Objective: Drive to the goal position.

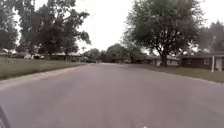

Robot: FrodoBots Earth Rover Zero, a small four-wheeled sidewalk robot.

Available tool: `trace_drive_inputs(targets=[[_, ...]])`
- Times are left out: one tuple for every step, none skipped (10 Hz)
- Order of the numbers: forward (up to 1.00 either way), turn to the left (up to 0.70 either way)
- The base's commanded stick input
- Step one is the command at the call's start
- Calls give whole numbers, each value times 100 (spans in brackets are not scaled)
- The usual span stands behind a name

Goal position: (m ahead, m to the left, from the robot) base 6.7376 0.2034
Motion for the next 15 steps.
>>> trace_drive_inputs(targets=[[70,0],[70,10],[70,35],[70,35],[70,35],[70,35],[70,35],[70,35],[70,35],[70,23],[70,0],[70,0],[70,0],[70,0],[70,0]])
